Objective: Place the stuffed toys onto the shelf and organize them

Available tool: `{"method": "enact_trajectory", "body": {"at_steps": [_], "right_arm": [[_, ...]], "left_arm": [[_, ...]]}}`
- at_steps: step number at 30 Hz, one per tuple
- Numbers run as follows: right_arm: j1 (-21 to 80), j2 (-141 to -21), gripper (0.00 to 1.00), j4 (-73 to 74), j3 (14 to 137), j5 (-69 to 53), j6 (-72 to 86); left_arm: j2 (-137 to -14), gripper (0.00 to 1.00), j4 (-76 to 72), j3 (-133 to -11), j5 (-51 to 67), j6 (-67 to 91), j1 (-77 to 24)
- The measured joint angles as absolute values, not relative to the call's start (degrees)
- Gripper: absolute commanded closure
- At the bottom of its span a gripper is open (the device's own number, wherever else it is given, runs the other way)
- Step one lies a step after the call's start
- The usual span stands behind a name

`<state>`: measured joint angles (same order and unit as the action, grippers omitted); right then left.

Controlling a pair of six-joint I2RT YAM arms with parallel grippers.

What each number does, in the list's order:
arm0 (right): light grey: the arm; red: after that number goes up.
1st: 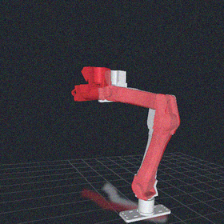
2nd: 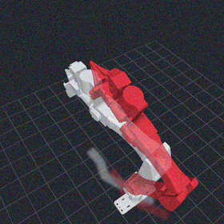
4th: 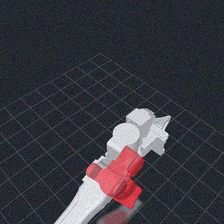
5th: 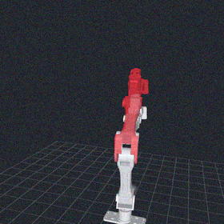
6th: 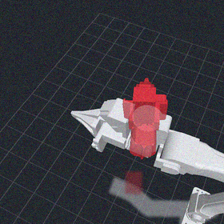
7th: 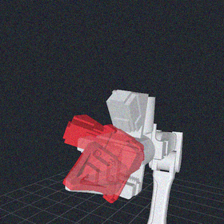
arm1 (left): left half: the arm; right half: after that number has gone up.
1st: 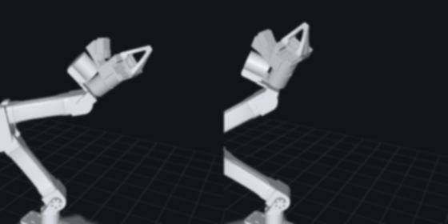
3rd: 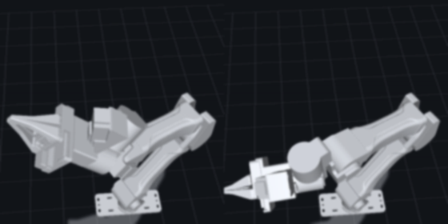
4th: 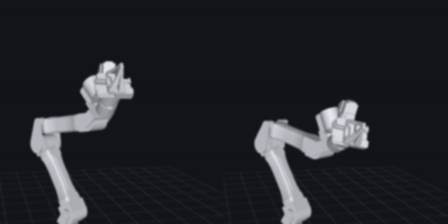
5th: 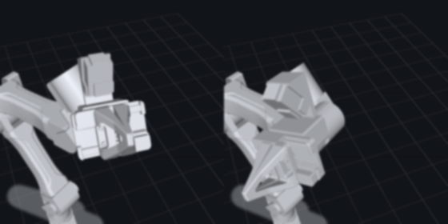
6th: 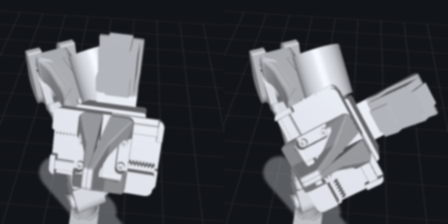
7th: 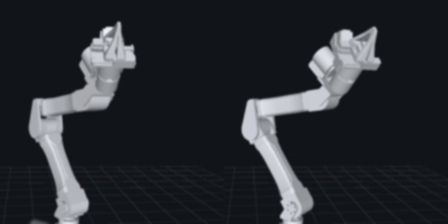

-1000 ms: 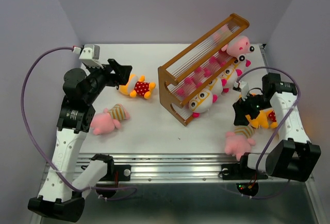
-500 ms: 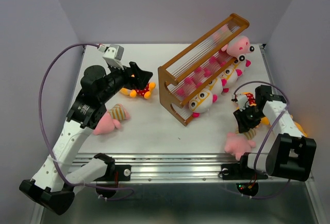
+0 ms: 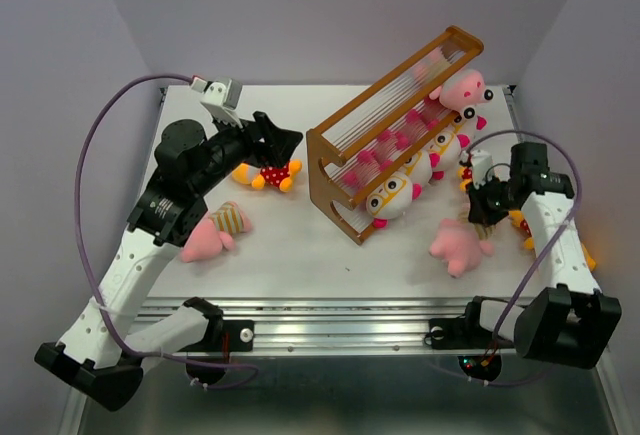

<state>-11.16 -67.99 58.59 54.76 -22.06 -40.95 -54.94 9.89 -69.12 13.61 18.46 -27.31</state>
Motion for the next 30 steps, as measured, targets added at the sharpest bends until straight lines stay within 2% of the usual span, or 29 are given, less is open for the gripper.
{"method": "enact_trajectory", "body": {"at_steps": [9,14,18,24,27,30], "right_arm": [[-11.16,-63.42,0.99,57.69,83.15,-36.34,-39.24],[-11.16,-64.05,0.99,53.69,91.35,-46.46,-34.59],[-11.16,-64.14,0.99,39.88,91.46,-57.52,-23.14],[-7.11,-65.63,0.99,2.22,82.43,-67.55,7.14],[-2.22,-68.07,0.99,-7.44,81.73,-68.75,15.11],[3.14,-69.23,0.99,-11.03,81.69,-68.64,17.54]], "left_arm": [[-60.8,0.08,9.23,-76.97,17.85,18.5,-27.66],[-66.7,0.07,8.05,-84.23,21.04,18.44,-28.32],[-71.88,0.07,6.55,-89.49,23.42,18.37,-30.24],[-79.37,0.06,5.54,-95.26,25.61,18.11,-34.48],[-83.22,0.05,5.58,-97.71,26.41,18.06,-36.71],[-86.24,0.03,5.56,-100.05,27.27,18.06,-38.33]]}}
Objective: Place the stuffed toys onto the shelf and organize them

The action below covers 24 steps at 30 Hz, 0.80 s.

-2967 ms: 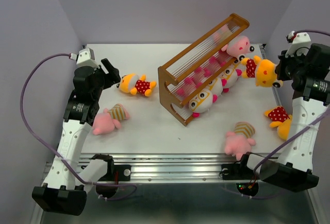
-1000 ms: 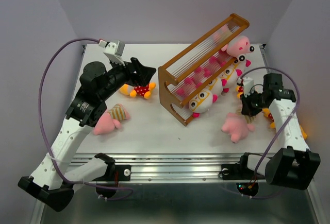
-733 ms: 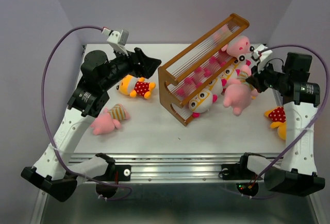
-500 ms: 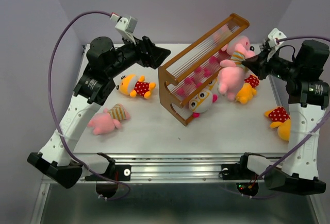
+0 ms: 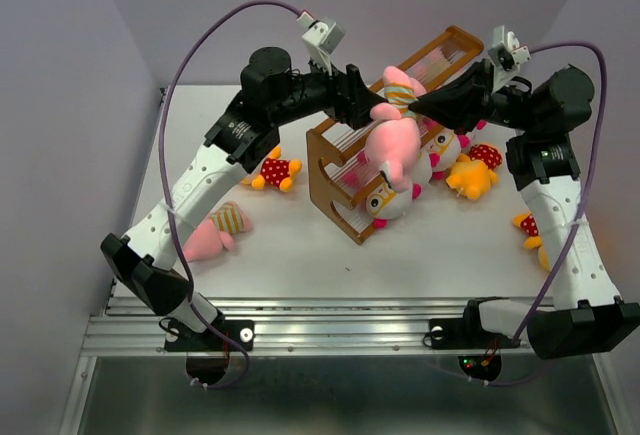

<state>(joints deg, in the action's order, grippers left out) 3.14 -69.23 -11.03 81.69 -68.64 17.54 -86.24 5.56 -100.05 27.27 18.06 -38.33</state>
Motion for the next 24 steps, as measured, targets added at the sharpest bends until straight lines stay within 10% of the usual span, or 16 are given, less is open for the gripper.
{"method": "enact_trajectory", "body": {"at_steps": [24], "right_arm": [[11.64,-72.6,0.99,-10.68,84.99,-63.53,13.04]], "left_arm": [[-81.36,0.01,-0.03,-96.88,28.84,21.21,-39.81]]}}
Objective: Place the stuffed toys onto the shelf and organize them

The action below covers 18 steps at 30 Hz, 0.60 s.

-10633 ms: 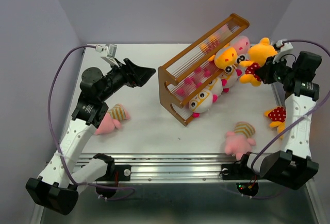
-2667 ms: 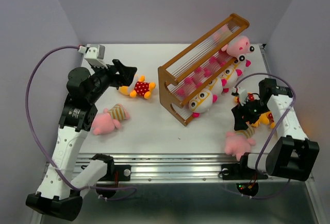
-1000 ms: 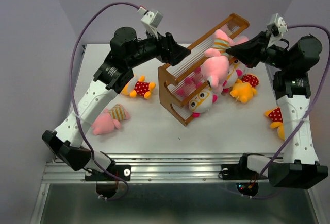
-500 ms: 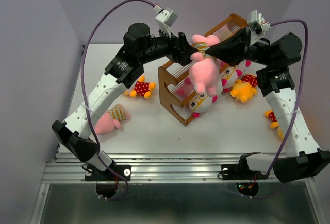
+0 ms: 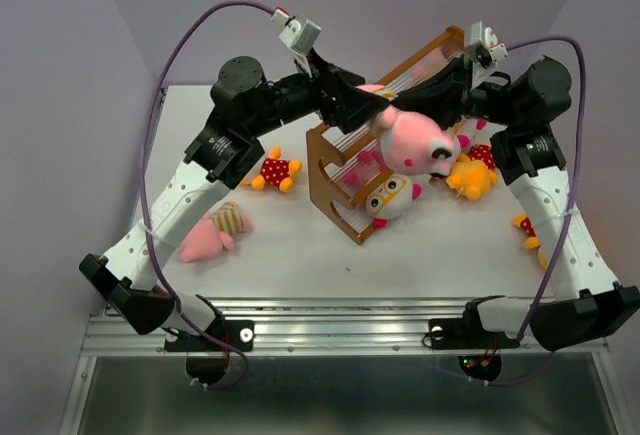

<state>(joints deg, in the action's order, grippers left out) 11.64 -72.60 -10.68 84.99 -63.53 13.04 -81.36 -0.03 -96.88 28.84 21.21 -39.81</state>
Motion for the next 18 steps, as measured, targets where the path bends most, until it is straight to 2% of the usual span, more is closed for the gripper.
{"method": "enact_trajectory", "body": {"at_steps": [8,18], "right_arm": [[13.21,-73.06,0.99,-6.46,84.99,-65.45,11.33],[13.58,-73.06,0.99,-6.42,84.99,-66.28,11.35]], "left_arm": [[-79.05,0.01,-11.68,-96.66,31.77,29.21,-39.64],[-81.73,0.02,-4.91,-97.27,26.79,32.51,-38.41]]}}
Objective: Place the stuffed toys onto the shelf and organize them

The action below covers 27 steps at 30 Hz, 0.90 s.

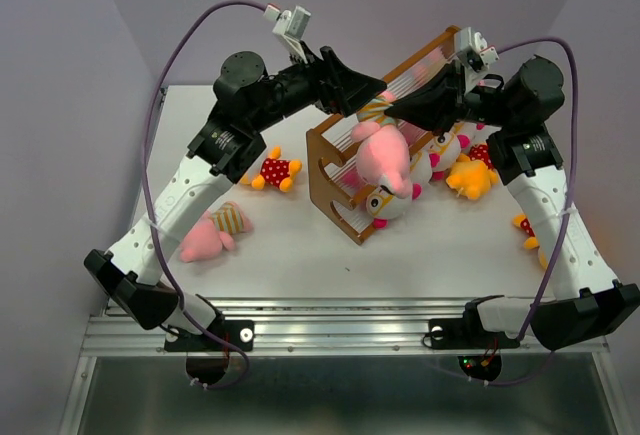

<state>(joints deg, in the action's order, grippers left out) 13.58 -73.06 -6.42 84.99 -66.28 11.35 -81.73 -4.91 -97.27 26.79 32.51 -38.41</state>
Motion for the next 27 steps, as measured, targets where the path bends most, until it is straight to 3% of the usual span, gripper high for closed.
{"method": "enact_trajectory", "body": {"at_steps": [12,15,16,18,19,21,22,23,25,27], "right_arm": [[13.58,-73.01,0.99,-6.44,84.99,-66.26,10.44],[13.72,-73.01,0.99,-6.39,84.99,-66.17,9.87],[13.87,-73.01,0.99,-6.39,84.99,-66.06,9.74],[14.11,-73.03,0.99,-6.39,84.99,-65.98,9.37],[14.35,-73.06,0.99,-6.37,84.99,-65.91,9.08],[14.68,-73.19,0.99,-6.15,84.99,-65.67,8.49],[14.76,-73.34,0.99,-5.89,85.03,-65.52,8.03],[14.96,-73.54,0.99,-5.63,85.03,-65.47,7.64],[15.22,-73.8,0.89,-4.69,85.03,-64.86,6.74],[15.53,-74.32,0.7,-3.03,85.71,-63.94,5.61]], "left_arm": [[-82.39,0.19,4.21,-98.52,20.78,35.16,-37.6],[-82.39,0.31,4.19,-98.52,22.17,36.07,-37.5],[-82.39,0.43,4.1,-98.52,23.03,36.51,-37.47],[-82.39,0.52,4.08,-98.52,24.03,37.12,-37.43],[-82.39,0.64,3.92,-98.52,24.6,37.36,-37.41],[-82.39,0.74,3.29,-98.52,25.52,37.71,-37.36],[-82.39,0.91,2.79,-98.52,25.93,38.13,-37.34],[-82.39,1.0,2.35,-98.5,26.28,38.48,-37.32],[-82.41,1.0,1.8,-98.5,26.94,39.22,-37.12],[-82.43,1.0,1.54,-98.37,27.16,40.05,-36.64]]}}
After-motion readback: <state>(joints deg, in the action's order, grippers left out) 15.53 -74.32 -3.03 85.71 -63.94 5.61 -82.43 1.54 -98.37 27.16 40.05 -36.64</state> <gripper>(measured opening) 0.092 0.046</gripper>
